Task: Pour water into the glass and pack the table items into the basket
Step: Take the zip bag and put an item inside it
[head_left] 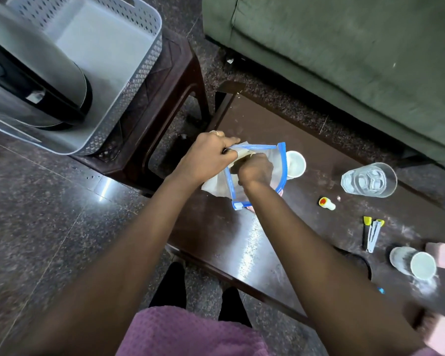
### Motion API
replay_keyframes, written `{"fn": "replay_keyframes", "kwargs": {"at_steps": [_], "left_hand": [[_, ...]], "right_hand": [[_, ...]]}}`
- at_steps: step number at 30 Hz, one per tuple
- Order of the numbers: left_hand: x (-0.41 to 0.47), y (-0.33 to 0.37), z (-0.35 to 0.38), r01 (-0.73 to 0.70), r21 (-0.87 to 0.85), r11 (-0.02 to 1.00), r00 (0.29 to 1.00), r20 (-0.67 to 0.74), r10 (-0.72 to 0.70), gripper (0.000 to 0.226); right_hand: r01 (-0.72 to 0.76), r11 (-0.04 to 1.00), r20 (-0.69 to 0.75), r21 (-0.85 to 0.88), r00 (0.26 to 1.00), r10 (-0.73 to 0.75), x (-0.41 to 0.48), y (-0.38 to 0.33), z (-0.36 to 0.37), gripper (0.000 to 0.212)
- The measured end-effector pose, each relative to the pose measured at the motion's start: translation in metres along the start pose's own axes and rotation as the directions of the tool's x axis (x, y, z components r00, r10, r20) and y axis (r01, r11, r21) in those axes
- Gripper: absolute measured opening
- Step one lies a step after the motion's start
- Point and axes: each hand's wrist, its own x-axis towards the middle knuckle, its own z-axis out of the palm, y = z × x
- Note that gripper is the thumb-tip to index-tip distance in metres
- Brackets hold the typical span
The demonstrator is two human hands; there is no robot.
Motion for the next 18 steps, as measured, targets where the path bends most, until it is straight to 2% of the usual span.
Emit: {"fn": "replay_keyframes", "kwargs": {"at_steps": [2, 5, 9, 13, 18], "left_hand": [[0.001, 0.006, 0.005, 0.010, -0.002, 1.000, 1.000, 0.015, -0.010, 0.037], [0.001, 0.013, 0.012, 0.017, 0.020, 1.000, 0.999, 0.038, -0.018, 0.024], [0.000, 0.022, 0.020, 0.027, 0.026, 0.999, 0.999, 0.029, -0.028, 0.031], [0.001, 0.025, 0.030, 0.096, -0.024, 0.995, 0.995, -0.003, -0.096, 0.027], [0.005, 0.033, 0.043, 0.144, -0.060, 0.988, 0.989, -0.028, -0.145, 0.024]], "right_hand": [[0.067, 0.996, -0.096, -0.056, 0.993, -0.072, -0.007, -0.001, -0.006, 0.017], [0.171, 0.973, -0.150, -0.155, 0.969, -0.195, -0.021, -0.004, -0.019, 0.014], [0.180, 0.966, -0.122, -0.184, 0.971, -0.204, -0.025, -0.001, -0.053, 0.016], [0.228, 0.961, -0.103, -0.155, 0.964, -0.245, -0.015, 0.005, -0.090, 0.016], [0.374, 0.914, -0.052, -0.155, 0.921, -0.386, -0.002, 0.026, -0.115, 0.017]]}}
